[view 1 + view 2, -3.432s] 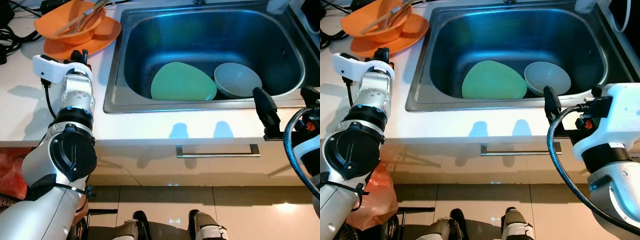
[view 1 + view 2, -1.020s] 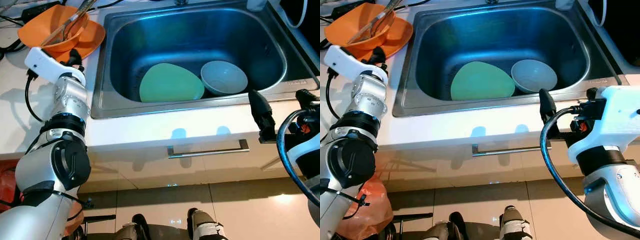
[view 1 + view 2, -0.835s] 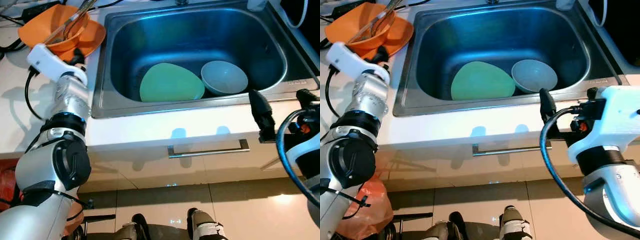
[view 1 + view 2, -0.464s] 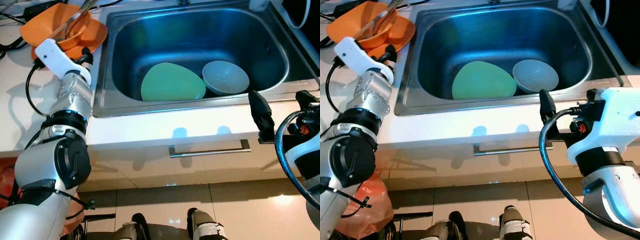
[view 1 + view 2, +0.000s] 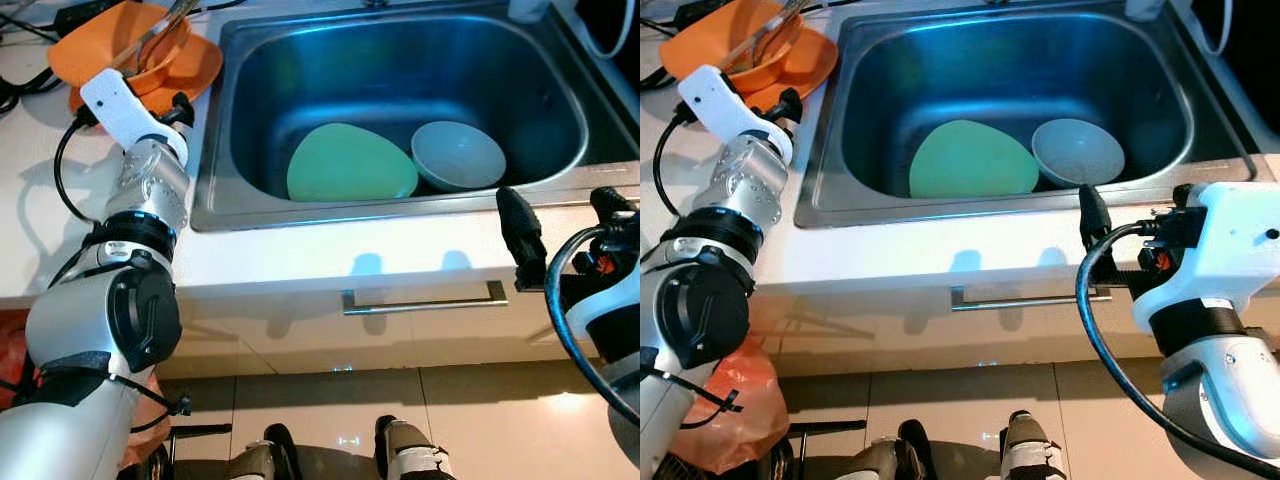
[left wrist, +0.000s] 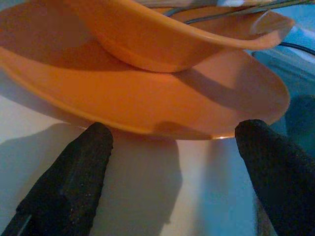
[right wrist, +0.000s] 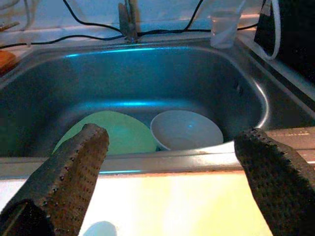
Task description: Kitchen organization
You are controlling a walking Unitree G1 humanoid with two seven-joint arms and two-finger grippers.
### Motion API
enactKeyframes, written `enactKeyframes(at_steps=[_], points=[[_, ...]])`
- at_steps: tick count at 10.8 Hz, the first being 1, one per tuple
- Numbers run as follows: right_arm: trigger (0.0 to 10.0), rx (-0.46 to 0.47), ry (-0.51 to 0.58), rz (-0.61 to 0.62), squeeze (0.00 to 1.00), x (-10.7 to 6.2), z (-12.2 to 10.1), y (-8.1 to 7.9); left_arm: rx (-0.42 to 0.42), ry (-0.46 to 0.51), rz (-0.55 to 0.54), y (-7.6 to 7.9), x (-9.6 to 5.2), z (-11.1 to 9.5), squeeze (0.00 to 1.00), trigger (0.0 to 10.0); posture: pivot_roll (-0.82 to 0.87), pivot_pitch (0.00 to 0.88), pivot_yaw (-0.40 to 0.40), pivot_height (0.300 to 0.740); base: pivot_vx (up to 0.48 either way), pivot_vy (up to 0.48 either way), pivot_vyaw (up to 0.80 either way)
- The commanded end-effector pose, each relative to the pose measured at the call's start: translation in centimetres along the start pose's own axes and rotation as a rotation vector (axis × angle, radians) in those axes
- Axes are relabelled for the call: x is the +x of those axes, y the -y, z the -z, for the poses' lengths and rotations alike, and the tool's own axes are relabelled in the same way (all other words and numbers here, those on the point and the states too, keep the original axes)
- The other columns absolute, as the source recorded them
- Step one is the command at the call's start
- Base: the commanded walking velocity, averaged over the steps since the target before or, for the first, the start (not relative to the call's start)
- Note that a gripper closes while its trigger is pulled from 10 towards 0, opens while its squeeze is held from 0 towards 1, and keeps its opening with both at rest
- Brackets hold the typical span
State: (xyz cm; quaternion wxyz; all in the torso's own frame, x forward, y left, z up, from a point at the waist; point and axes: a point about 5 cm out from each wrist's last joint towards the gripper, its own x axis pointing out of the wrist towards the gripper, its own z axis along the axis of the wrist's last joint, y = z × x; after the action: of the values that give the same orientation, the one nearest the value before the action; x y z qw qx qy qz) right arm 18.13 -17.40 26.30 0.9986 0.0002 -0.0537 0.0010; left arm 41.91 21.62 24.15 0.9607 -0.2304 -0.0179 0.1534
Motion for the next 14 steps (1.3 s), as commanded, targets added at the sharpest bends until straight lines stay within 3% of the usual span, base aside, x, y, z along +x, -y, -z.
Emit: enactKeyframes(at_steps=[1, 3, 4, 5, 8, 9, 11, 12, 14], points=[[10.0, 0.01, 0.016, -0.017, 0.36, -0.4, -0.1, -0.4, 0.011, -0.075, -0.065, -1.3, -0.1, 1.4, 0.0, 10.0, -0.47, 0.263, 0.109, 0.74, 0.0, 0.0, 0.0], [10.0, 0.009, 0.021, -0.014, 0.35, -0.4, -0.1, -0.4, -0.005, -0.091, -0.093, -1.5, -0.1, 1.5, 0.0, 10.0, -0.47, 0.26, 0.111, 0.74, 0.0, 0.0, 0.0], [10.0, 0.009, 0.021, -0.014, 0.35, -0.4, -0.1, -0.4, -0.011, -0.116, -0.086, -1.6, -0.2, 2.2, 0.29, 10.0, -0.47, 0.259, 0.111, 0.74, 0.0, 0.0, 0.0], [10.0, 0.01, 0.021, -0.015, 0.36, -0.4, 0.0, -0.4, -0.012, -0.128, -0.082, -1.6, -0.3, 2.6, 1.0, 10.0, -0.47, 0.259, 0.111, 0.74, 0.0, 0.0, 0.0], [10.0, 0.011, 0.023, -0.019, 0.36, -0.4, 0.0, -0.5, 0.003, -0.158, -0.097, -2.0, -0.6, 3.7, 1.0, 10.0, -0.46, 0.256, 0.111, 0.74, 0.0, 0.0, 0.0], [10.0, 0.011, 0.023, -0.017, 0.35, -0.4, 0.1, -0.5, 0.108, -0.125, -0.074, -1.8, -0.5, 3.5, 0.0, 10.0, -0.46, 0.257, 0.112, 0.74, 0.0, 0.0, 0.0], [10.0, 0.014, 0.023, -0.018, 0.36, -0.4, 0.1, -0.5, 0.221, -0.074, -0.034, -0.9, -0.6, 3.2, 0.0, 10.0, -0.45, 0.257, 0.115, 0.74, 0.0, 0.0, 0.0], [10.0, 0.021, 0.023, -0.026, 0.35, -0.4, 0.2, -0.7, 0.272, -0.056, 0.024, 0.2, -0.8, 3.8, 0.0, 10.0, -0.45, 0.257, 0.115, 0.74, 0.0, 0.0, 0.0], [10.0, 0.036, 0.024, -0.046, 0.36, -0.1, 0.4, -1.1, 0.296, -0.039, 0.066, 1.1, -1.2, 4.4, 0.0, 10.0, -0.41, 0.25, 0.115, 0.74, 0.0, 0.0, 0.0]])
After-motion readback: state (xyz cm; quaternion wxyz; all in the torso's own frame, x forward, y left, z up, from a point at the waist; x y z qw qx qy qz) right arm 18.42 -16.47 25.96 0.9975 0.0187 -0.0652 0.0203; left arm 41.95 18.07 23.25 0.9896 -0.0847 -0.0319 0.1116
